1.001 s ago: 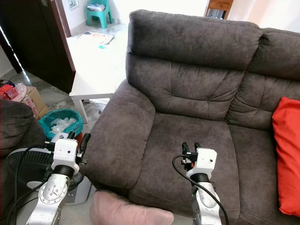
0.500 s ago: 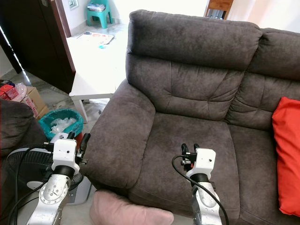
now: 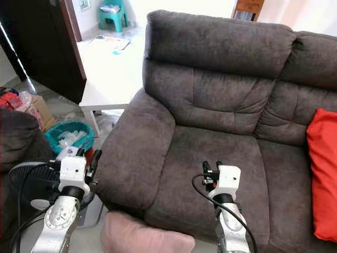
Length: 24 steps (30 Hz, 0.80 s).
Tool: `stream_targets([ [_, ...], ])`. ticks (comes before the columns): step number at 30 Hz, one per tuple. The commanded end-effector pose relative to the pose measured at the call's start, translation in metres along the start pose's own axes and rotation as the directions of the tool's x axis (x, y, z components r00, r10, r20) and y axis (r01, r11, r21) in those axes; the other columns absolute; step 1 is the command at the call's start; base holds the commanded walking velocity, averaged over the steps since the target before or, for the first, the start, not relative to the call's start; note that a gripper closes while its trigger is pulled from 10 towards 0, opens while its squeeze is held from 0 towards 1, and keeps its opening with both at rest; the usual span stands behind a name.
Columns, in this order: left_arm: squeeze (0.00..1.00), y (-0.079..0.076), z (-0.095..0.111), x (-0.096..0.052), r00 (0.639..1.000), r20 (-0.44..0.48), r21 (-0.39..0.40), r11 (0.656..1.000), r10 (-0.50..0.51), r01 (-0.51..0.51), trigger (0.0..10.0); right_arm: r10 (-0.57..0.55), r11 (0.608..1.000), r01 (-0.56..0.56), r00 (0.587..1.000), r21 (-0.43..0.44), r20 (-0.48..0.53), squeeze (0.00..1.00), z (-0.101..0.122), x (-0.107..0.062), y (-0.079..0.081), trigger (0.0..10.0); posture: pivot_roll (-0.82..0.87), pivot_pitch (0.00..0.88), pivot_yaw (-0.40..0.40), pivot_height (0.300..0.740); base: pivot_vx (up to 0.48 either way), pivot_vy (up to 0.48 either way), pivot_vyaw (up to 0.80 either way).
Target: Move the pillow to the sofa from floor
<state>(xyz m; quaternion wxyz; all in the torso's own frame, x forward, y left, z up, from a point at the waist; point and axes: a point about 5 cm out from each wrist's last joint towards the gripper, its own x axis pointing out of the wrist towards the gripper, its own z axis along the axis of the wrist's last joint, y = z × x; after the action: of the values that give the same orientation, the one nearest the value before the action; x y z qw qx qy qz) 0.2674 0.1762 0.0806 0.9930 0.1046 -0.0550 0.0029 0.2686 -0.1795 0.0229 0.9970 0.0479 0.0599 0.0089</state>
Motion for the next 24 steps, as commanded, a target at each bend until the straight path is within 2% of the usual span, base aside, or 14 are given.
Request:
stream_targets([
  [1,0.0,0.0,0.0024,0.0004,1.0,0.012,-0.002,1.0,0.001,-0.001,10.0,-0.005,1.0,0.005,1.0,0.0,0.012,0.0,0.0024,-0.0014,-0.0032,10.0,0.13,0.01,-0.08,0.662,0.0,0.0,0.0],
  [24,0.0,-0.0006,0.0008,0.0013,1.0,0.001,-0.005,1.0,0.009,-0.009,10.0,0.006,1.0,-0.006,1.0,-0.019,-0.005,0.0,0.0015,-0.001,-0.0033,10.0,0.13,0.026,-0.087,0.662,0.0,0.0,0.0],
])
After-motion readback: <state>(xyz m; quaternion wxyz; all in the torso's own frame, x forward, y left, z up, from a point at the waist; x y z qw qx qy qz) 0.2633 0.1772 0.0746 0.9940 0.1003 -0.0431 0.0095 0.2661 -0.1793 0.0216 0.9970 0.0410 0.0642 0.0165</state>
